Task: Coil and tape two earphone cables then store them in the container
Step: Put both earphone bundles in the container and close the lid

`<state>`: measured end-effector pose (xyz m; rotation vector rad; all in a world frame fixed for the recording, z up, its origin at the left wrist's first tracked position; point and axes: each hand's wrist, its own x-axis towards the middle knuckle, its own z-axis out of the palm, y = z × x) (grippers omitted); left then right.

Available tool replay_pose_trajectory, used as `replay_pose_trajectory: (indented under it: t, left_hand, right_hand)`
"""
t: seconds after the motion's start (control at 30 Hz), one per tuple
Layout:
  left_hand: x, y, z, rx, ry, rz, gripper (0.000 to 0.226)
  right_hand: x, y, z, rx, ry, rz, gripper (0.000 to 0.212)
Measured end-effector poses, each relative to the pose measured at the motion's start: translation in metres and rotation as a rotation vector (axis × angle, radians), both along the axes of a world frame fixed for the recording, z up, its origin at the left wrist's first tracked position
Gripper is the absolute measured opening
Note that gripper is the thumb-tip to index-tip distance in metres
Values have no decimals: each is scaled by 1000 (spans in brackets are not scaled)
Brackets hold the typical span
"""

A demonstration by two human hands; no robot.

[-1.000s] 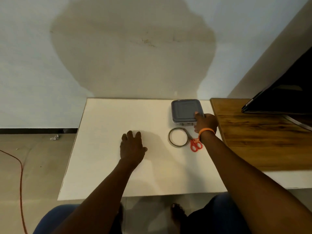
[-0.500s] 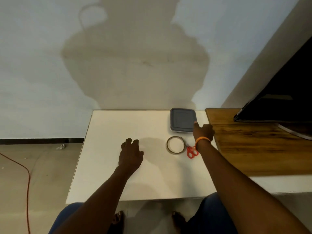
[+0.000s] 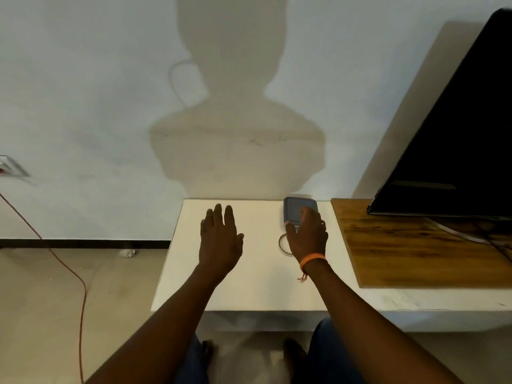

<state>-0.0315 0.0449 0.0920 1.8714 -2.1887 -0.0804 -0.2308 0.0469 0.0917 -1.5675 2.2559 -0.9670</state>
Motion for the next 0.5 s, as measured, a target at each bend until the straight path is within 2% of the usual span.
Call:
replay_pose_trajectory:
  t: [0.1,0.2,0.3,0.4,0.5]
  left_hand:
    - [8,-2,-14,-11,5,-54,63]
    - [-10,-8,-49,45,15,-216,52]
    - [-49,-14,-88,129,54,-416,53]
    - [-95,-28,-117,250,-97,-574,60]
    - [-114,-45,-137,323,-235,-623,62]
  right_hand:
    - [-6,-2,-19,83,104,39,39]
    - [-32,-11,-64,282,155,-3,38]
    - [-59,-13,-107,415,207,-4,43]
    - [-78,-17,-144,523,389,158,58]
    - [-91,-17,-167,512,479,218,50]
